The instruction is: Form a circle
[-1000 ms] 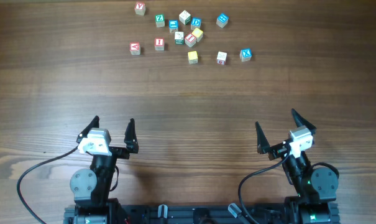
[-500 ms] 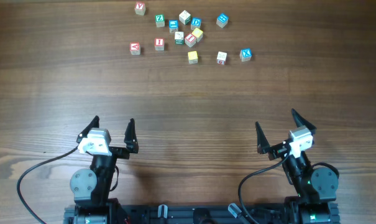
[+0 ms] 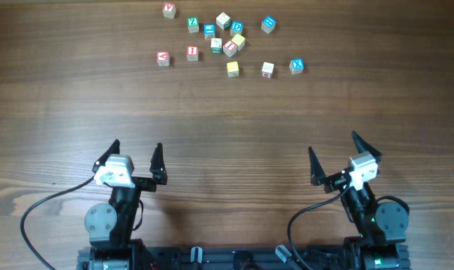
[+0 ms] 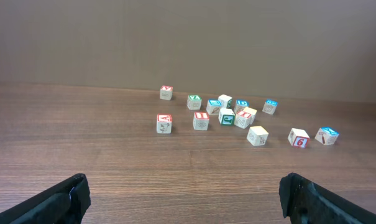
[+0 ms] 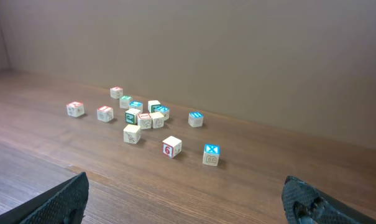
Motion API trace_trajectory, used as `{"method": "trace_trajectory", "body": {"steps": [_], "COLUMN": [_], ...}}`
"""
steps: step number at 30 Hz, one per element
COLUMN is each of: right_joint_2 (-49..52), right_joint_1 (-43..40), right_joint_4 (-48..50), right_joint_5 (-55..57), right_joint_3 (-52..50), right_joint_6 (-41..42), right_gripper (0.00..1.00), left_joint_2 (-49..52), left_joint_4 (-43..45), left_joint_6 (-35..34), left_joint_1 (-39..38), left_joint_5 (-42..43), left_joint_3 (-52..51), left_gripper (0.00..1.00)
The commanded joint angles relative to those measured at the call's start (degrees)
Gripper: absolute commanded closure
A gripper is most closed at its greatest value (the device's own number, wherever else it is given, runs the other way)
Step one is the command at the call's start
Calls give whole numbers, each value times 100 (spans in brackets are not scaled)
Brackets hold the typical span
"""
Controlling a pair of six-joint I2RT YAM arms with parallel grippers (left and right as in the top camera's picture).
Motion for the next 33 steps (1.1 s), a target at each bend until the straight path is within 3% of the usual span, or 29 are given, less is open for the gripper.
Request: {"method": "trace_trajectory", "body": {"steps": [1, 33], "right_joint_2": [-61, -61], "right_joint_1": [-33, -33], "right_joint_4": [9, 9], "right_joint_5": [-37, -37], "right_joint_3": [-7, -7], "right_joint_6": [-17, -17], "right_gripper": [0, 0], "left_joint_2": [-57, -15], "left_joint_4": [-52, -50], "left_joint_6": [109, -114], "left_joint_1": [-37, -37], "left_joint_5": [26, 57], "left_joint_3": [-7, -4], "left_gripper": [0, 0]}}
